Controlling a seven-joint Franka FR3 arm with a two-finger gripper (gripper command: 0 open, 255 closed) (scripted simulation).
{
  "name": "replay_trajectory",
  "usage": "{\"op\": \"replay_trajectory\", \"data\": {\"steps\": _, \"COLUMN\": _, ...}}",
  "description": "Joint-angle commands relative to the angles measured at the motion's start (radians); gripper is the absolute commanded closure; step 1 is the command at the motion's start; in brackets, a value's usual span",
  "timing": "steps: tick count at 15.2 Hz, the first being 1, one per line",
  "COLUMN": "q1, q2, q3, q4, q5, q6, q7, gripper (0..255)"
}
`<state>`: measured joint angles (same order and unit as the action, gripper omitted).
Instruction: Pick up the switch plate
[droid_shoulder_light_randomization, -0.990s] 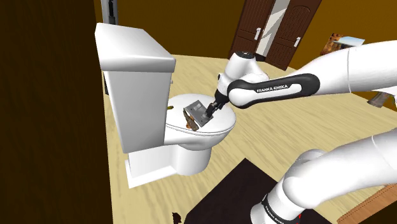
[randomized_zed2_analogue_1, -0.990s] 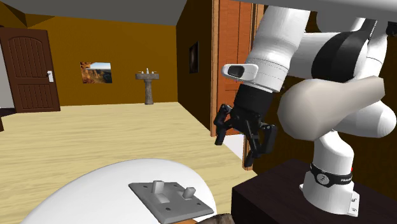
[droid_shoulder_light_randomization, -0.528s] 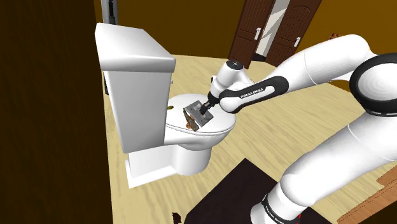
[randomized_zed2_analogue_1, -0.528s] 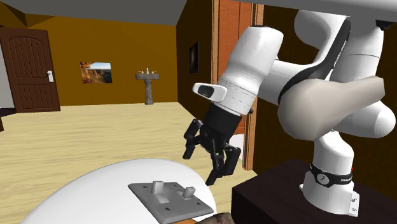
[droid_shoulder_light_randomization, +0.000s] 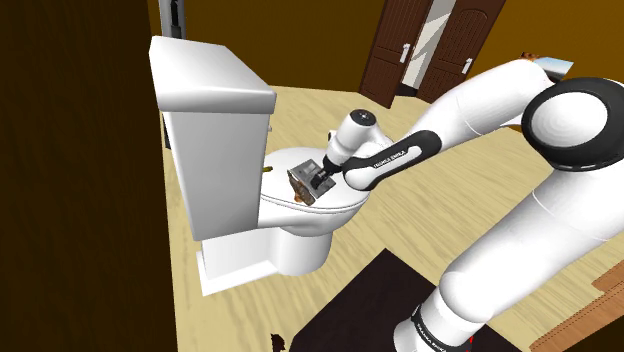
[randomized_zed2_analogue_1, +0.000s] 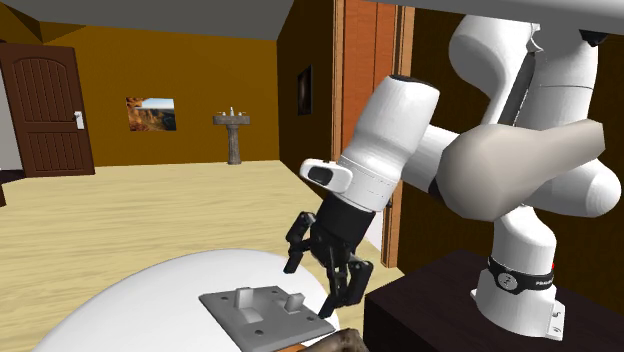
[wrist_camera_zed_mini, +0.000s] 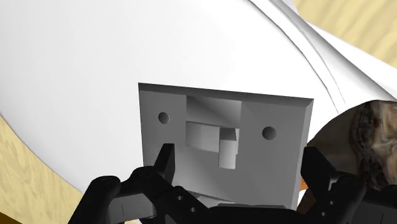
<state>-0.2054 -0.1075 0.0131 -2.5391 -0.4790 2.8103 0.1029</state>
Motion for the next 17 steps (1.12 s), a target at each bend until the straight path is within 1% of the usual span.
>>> {"op": "replay_trajectory", "data": {"steps": 1, "q1": -0.003, "q2": 0.011, "q3": 0.001, "q4": 0.000, "q5": -0.011, "q6": 0.010, "q7": 0.010, "gripper": 0}}
{"op": "replay_trajectory", "data": {"steps": 2, "q1": -0.003, "q2": 0.010, "q3": 0.001, "q4": 0.001, "q5": -0.011, "q6": 0.010, "q7": 0.011, "gripper": 255}}
{"op": "replay_trajectory", "data": {"steps": 11, "q1": -0.003, "q2": 0.011, "q3": 0.001, "q4": 0.000, "q5": -0.011, "q6": 0.010, "q7": 0.010, "gripper": 255}}
{"op": "replay_trajectory", "data": {"steps": 17, "q1": 0.021, "q2": -0.055, "q3": -0.008, "q4": 0.019, "q5": 0.071, "q6": -0.071, "q7": -0.065, "gripper": 255}}
